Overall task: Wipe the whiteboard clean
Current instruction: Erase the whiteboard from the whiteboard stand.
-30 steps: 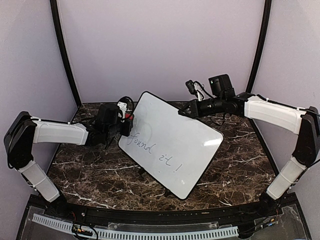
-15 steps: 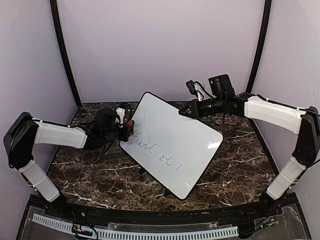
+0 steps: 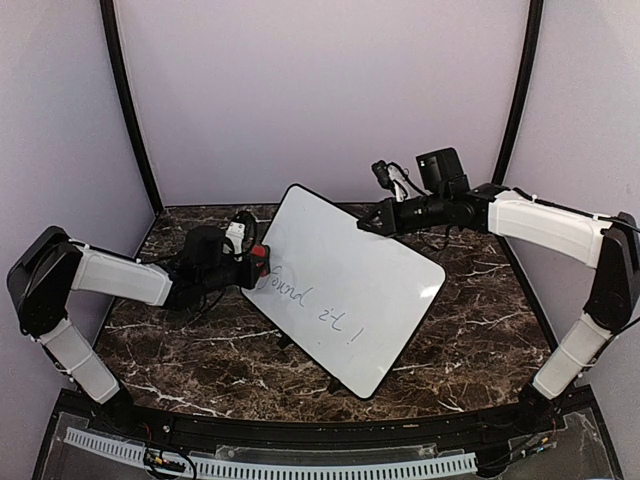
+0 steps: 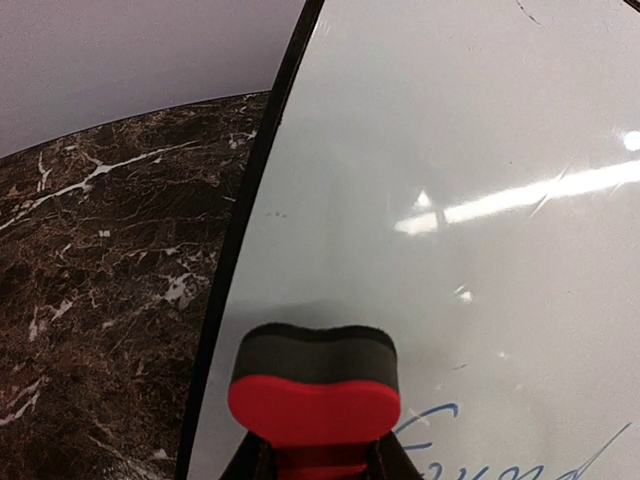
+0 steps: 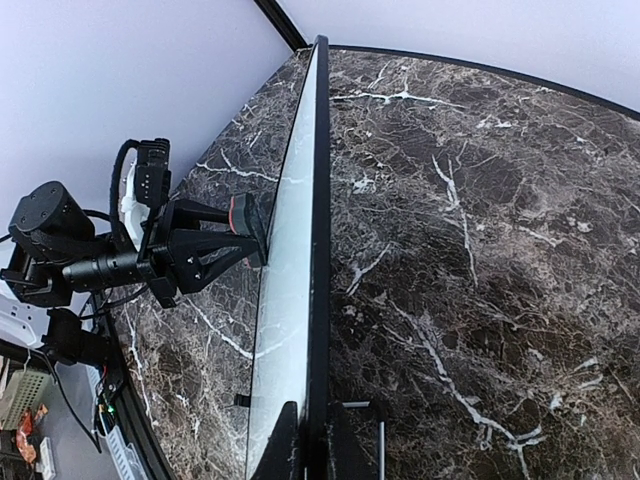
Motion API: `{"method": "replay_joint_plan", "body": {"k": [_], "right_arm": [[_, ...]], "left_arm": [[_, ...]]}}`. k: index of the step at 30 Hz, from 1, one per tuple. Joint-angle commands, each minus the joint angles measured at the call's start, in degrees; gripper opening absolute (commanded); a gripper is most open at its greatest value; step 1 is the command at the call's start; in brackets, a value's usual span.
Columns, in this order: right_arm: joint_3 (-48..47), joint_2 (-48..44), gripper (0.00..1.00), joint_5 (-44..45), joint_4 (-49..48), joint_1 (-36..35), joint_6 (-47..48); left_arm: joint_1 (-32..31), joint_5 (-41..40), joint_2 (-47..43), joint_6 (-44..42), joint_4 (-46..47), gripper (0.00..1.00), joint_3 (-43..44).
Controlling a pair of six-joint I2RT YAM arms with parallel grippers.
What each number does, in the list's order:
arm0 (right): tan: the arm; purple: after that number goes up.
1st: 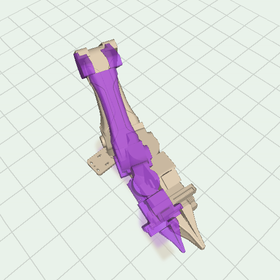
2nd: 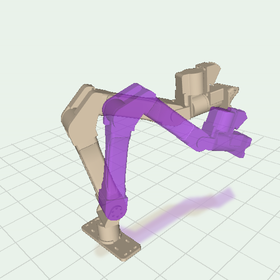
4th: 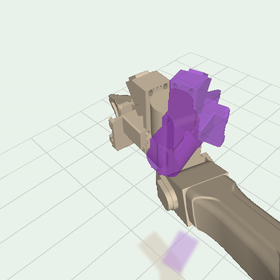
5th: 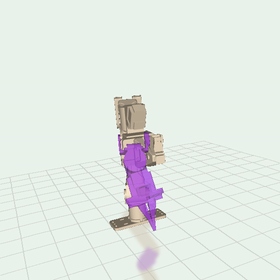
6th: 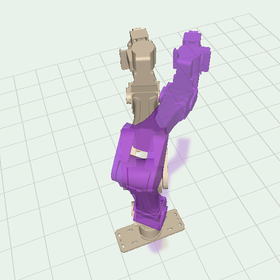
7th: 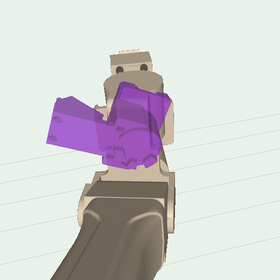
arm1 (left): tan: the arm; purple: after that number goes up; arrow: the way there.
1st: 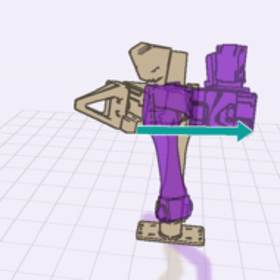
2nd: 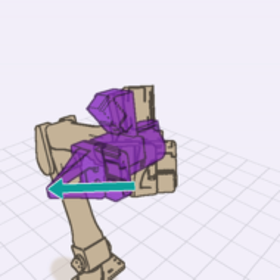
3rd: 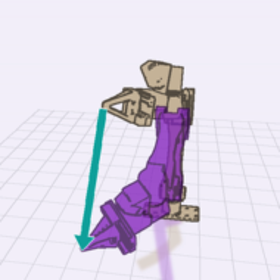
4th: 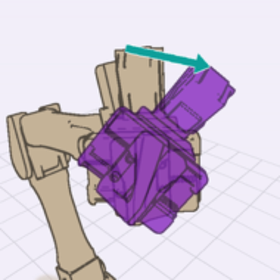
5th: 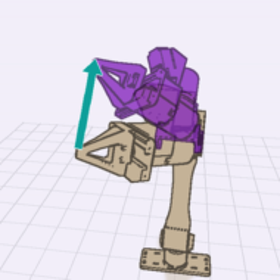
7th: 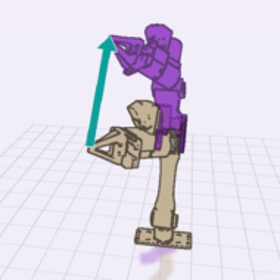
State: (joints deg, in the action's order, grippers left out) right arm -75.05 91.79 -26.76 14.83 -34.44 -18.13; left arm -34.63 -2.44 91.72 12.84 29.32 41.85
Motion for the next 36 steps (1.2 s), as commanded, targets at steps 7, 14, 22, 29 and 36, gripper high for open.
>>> {"method": "replay_joint_plan", "body": {"k": [7, 14, 22, 29, 36], "right_arm": [[-1.4, 3.9, 0.00, -3.6, 7.8, -2.9, 5.7], [-1.6, 4.0, 0.00, -4.4, 8.8, -2.7, 5.1], [-2.5, 3.9, 0.00, -3.7, 9.4, -2.8, 4.3], [-3.4, 4.1, 0.00, -3.5, 9.9, -2.7, 4.0], [-3.7, 4.6, 0.00, -3.4, 10.2, -2.8, 4.0]], "left_arm": [[1.0, 6.3, 1.9, 1.0, 8.2, 0.00, 0.8], [1.3, 7.3, 1.8, 4.8, 14.9, 0.00, -6.9], [1.3, 5.9, -0.4, 7.6, 13.7, 0.00, -10.8], [0.7, -0.8, 0.3, 9.4, 10.4, 0.00, -12.7], [-0.8, -7.4, 0.7, 11.6, 7.7, 0.00, -12.7]]}}
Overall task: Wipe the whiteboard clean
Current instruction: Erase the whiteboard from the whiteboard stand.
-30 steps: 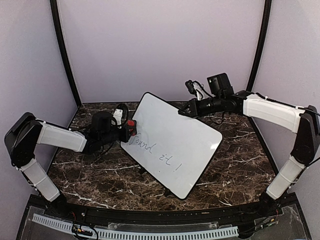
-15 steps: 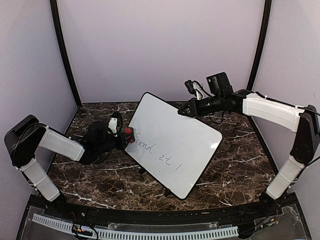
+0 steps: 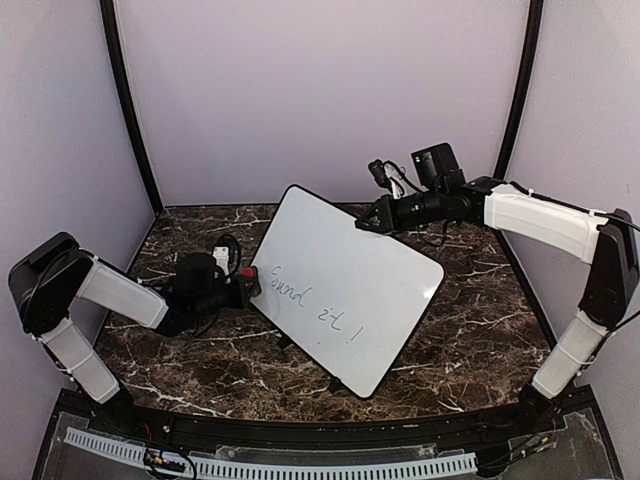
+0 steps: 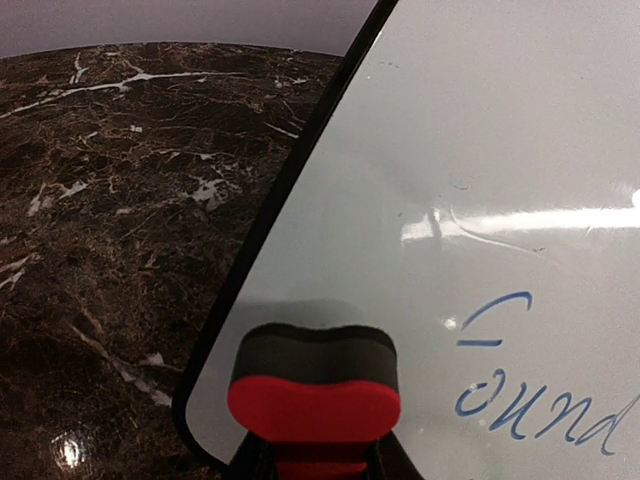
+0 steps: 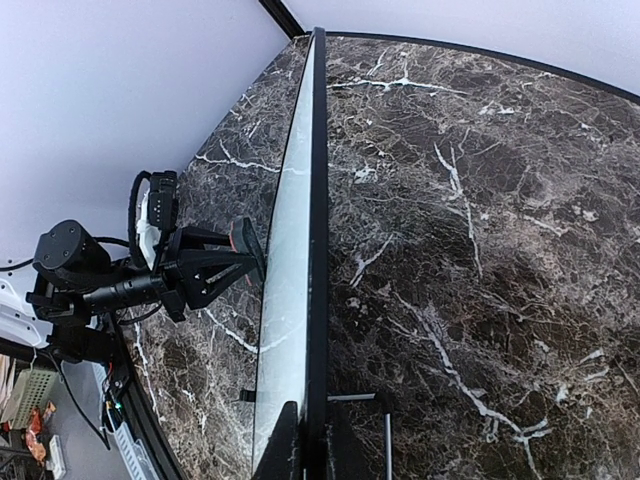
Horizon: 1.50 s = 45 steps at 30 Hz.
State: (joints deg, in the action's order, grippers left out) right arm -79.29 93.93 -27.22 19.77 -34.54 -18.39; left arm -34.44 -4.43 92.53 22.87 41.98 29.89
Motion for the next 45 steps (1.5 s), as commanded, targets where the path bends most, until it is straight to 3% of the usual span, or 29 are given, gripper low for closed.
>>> {"method": "replay_joint_plan", "body": {"k": [1, 5, 19, 33, 45], "right_arm": [[0.6, 2.5, 0.00, -3.0, 5.2, -2.6, 4.2], [0.8, 2.7, 0.00, -3.2, 4.9, -2.6, 4.1], [0.9, 2.9, 0.00, -3.4, 4.7, -2.6, 4.3], [0.2, 3.4, 0.00, -3.5, 4.7, -2.6, 4.5], [0.7, 4.0, 0.00, -3.9, 4.0, -2.6, 4.4]], "left_arm": [[-1.0, -6.2, 0.0, 1.7, -5.0, 0.00, -0.5], [-1.0, -11.9, 0.9, 1.8, -6.7, 0.00, 1.1], [0.3, -16.8, 3.1, 0.6, -10.3, 0.00, 4.8], [0.1, -1.0, 2.0, -0.7, -2.6, 0.00, 1.7], [-1.9, 4.2, 0.8, -1.7, 6.1, 0.00, 0.2]]}}
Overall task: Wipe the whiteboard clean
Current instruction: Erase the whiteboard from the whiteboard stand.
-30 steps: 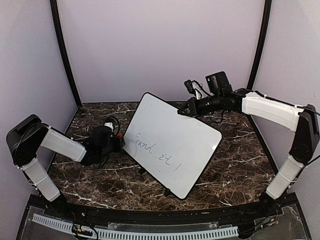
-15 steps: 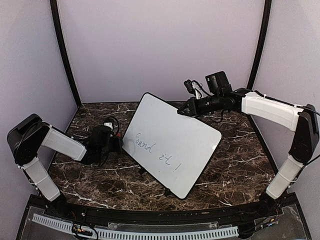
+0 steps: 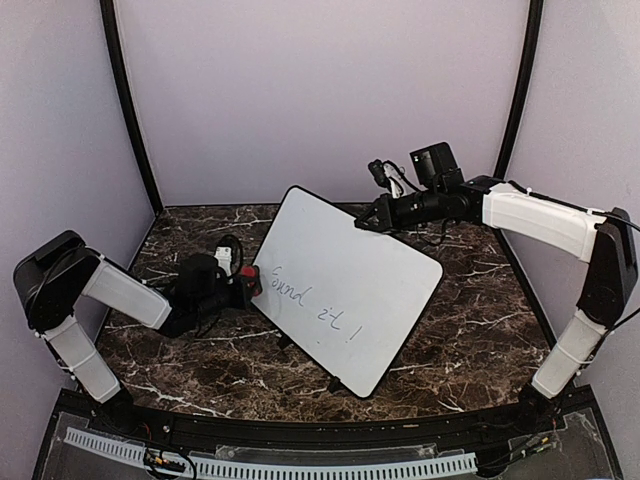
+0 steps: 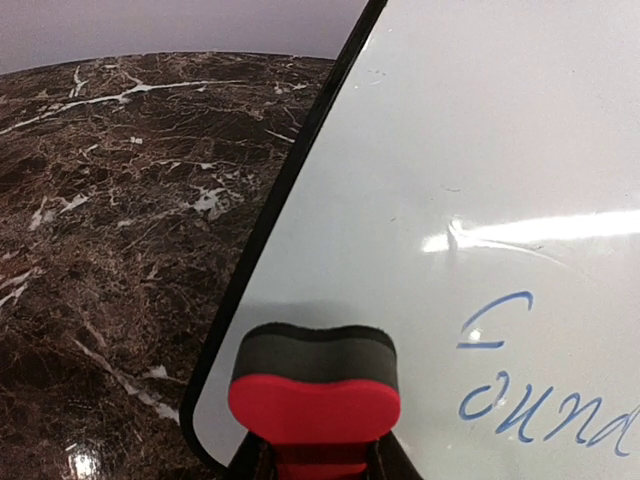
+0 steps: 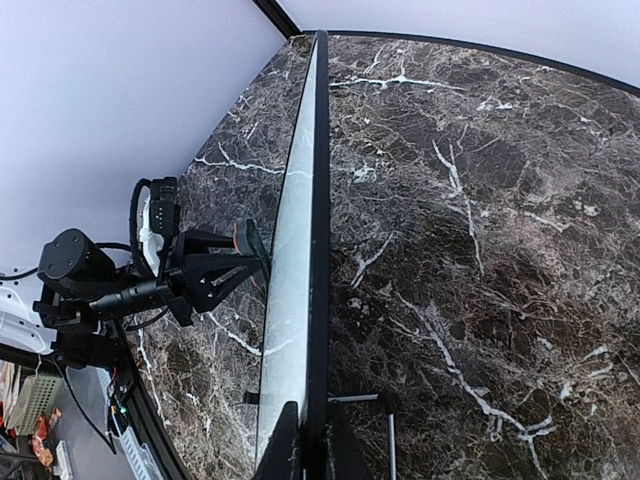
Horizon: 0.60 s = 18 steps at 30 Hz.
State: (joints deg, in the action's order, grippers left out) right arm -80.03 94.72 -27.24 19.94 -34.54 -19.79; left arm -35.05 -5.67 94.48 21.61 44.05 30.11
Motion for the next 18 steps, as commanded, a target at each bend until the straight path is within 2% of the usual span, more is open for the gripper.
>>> {"method": "replay_joint_plan", "body": {"k": [1, 18], "right_arm": [[1.6, 3.3, 0.00, -3.9, 3.8, -2.6, 5.8], [0.9, 2.9, 0.00, -3.8, 4.4, -2.6, 5.6]], "left_arm": [[-1.2, 6.4, -1.1, -0.4, 4.2, 0.00, 0.7], [-1.2, 10.8, 2.4, -2.3, 2.7, 0.00, 12.1]]}}
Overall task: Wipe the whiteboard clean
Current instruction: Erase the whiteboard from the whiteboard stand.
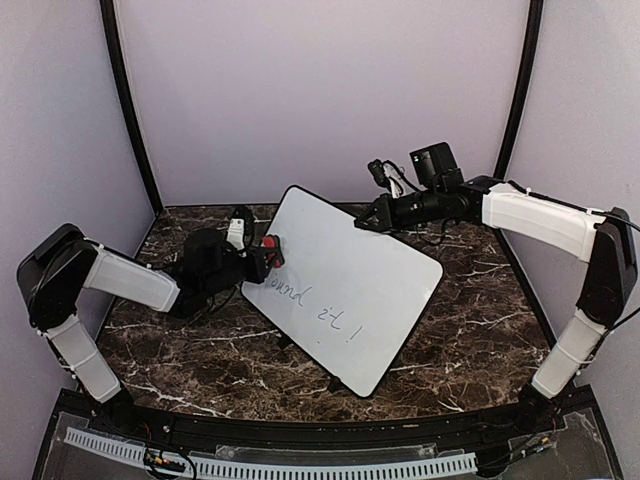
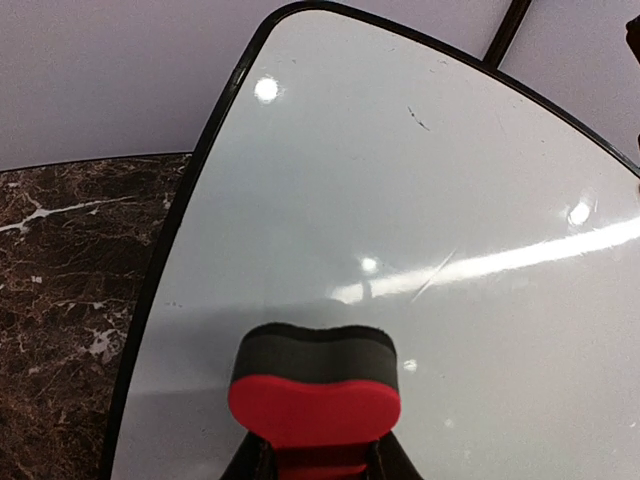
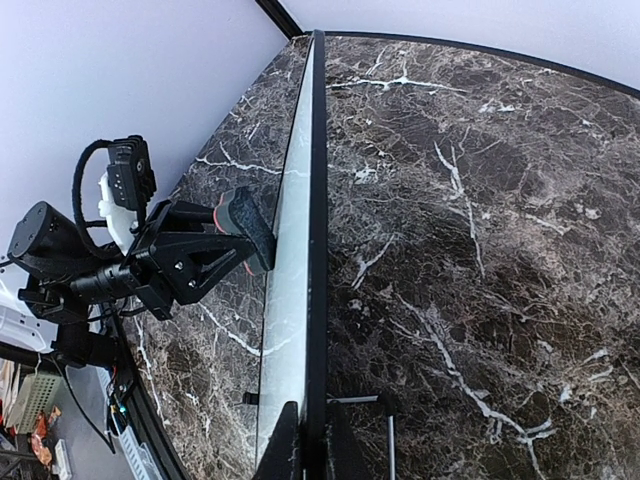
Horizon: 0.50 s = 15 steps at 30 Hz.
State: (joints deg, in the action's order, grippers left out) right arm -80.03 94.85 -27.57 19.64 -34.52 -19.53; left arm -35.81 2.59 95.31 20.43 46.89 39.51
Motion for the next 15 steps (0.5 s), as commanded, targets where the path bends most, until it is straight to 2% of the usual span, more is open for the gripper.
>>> {"method": "replay_joint_plan", "body": {"k": [1, 15], "right_arm": [[0.8, 2.8, 0.00, -3.5, 4.8, -2.7, 5.4], [1.5, 2.7, 0.00, -3.5, 4.6, -2.7, 5.6]], "left_arm": [[-0.5, 2.5, 1.7, -1.0, -0.8, 0.00, 2.9], [-2.7, 1.1, -1.6, 2.0, 2.6, 0.00, -9.3]]}}
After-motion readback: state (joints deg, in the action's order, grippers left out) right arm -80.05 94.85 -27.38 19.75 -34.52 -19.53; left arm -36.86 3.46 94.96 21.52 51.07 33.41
